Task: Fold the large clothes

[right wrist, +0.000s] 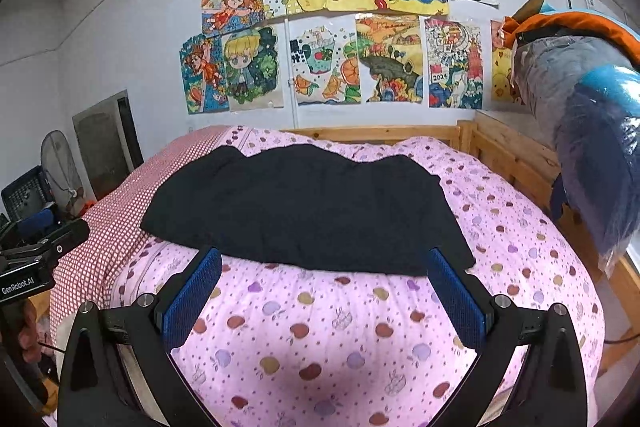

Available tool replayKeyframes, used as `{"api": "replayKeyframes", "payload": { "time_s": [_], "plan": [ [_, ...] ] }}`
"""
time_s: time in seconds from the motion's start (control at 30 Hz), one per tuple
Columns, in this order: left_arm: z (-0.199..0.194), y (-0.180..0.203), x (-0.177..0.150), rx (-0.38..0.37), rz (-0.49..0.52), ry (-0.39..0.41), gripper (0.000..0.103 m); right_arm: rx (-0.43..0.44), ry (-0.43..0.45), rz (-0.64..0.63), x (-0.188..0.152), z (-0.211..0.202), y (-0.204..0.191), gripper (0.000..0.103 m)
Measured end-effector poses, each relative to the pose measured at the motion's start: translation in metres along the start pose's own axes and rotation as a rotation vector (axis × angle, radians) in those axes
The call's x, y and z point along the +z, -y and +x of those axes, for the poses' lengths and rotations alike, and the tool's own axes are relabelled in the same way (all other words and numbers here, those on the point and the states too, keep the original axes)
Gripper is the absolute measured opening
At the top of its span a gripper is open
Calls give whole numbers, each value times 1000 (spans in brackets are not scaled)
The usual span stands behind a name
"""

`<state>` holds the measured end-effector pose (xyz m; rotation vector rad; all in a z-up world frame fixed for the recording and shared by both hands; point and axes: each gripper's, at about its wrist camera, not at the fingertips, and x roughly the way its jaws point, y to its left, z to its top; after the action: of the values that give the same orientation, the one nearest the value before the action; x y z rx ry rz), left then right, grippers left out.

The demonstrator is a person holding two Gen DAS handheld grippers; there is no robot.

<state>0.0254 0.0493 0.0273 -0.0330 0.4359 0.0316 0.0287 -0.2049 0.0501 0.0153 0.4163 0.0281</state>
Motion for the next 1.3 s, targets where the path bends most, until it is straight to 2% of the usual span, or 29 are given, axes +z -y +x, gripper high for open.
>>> {"api": "replayKeyframes", "payload": {
  "time_s": [0.13,0.53,0.73,1.3],
  "plan": [
    [-4,-3,-4,7,-3,-5,103,10,-9,-5,-5,-7,-2,101],
    [-13,-14,-26,46,-33,1,103,-38,-3,-57,-22,-24,-18,101],
    [-15,-12,-37,45,-13,5,103,-29,-12,-54,-32,-28,-24,101],
    [-10,-22,-43,59,-36,9,103,-44,-65,-49,-45,-19,-22,101]
  ]
}}
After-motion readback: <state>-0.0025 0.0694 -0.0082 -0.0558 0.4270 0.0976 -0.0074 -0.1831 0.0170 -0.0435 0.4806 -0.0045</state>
